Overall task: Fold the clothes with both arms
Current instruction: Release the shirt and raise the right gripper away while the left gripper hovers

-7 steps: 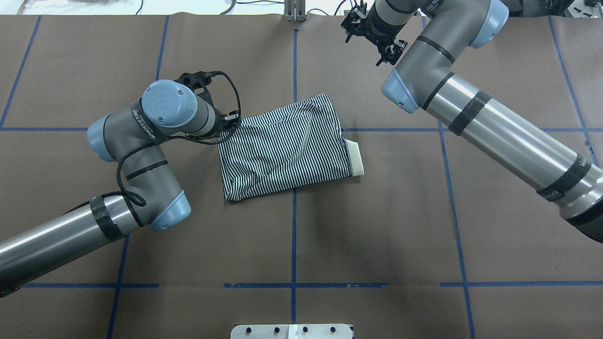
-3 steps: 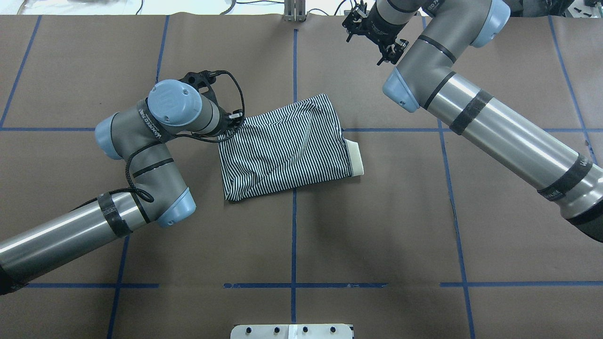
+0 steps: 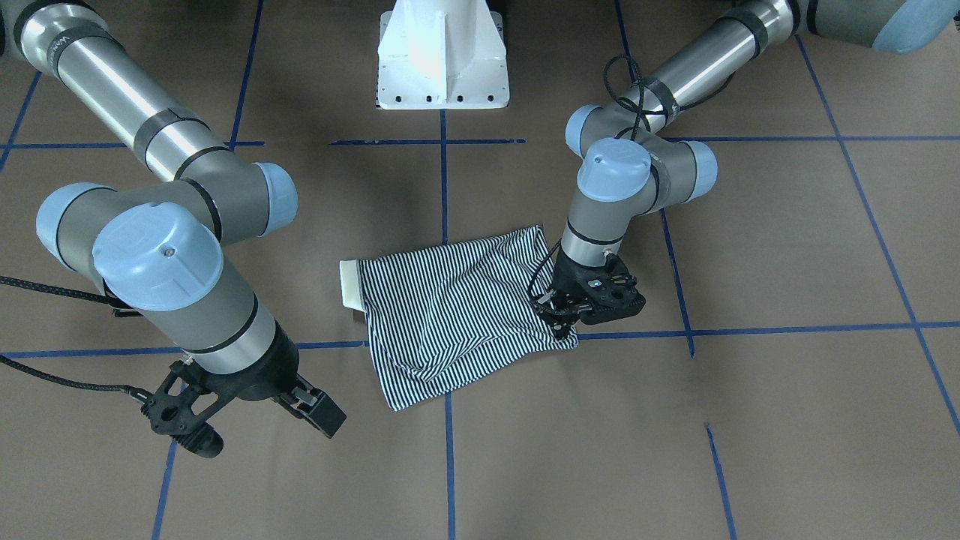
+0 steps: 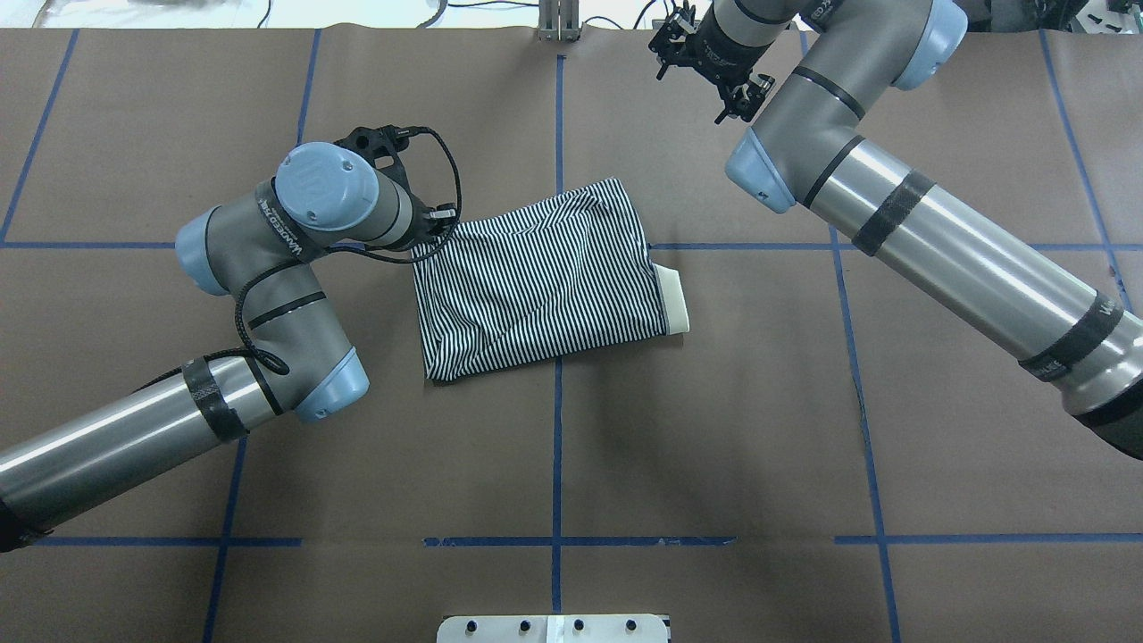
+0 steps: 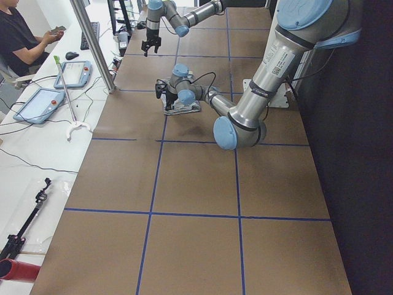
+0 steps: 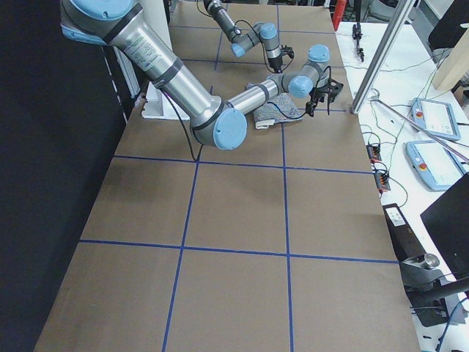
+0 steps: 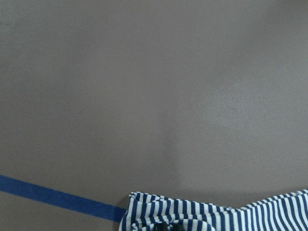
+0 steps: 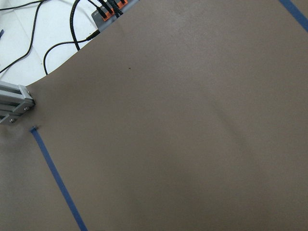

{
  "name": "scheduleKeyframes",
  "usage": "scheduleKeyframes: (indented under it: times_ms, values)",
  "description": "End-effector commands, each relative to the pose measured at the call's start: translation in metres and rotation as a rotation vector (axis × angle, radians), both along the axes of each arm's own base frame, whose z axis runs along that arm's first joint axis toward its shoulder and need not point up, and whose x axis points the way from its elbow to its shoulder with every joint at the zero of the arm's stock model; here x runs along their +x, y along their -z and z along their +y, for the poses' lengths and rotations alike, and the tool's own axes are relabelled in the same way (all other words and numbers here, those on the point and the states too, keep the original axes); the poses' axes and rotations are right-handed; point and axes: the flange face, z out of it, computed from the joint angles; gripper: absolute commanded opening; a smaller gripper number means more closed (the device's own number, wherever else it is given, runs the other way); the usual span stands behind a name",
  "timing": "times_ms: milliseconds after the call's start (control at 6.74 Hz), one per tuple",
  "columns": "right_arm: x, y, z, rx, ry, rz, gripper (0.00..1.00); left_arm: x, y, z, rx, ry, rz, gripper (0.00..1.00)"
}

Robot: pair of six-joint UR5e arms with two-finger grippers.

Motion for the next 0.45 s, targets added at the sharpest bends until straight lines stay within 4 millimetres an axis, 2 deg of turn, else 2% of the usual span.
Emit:
scheduleKeyframes:
  times_ms: [0,297]
  values:
    - [0.0002,-0.0033,0.0003,-0.003,0.000,0.002,1.00,-0.0225,-0.0025,-0.0194,0.012,0.024,-0.012,0.00]
    - [0.0006,-0.0058,0.0009,-0.003,0.000,0.002,1.00,-0.0260,-0.0033,-0.0229,0.035,0.012,-0.027,0.00]
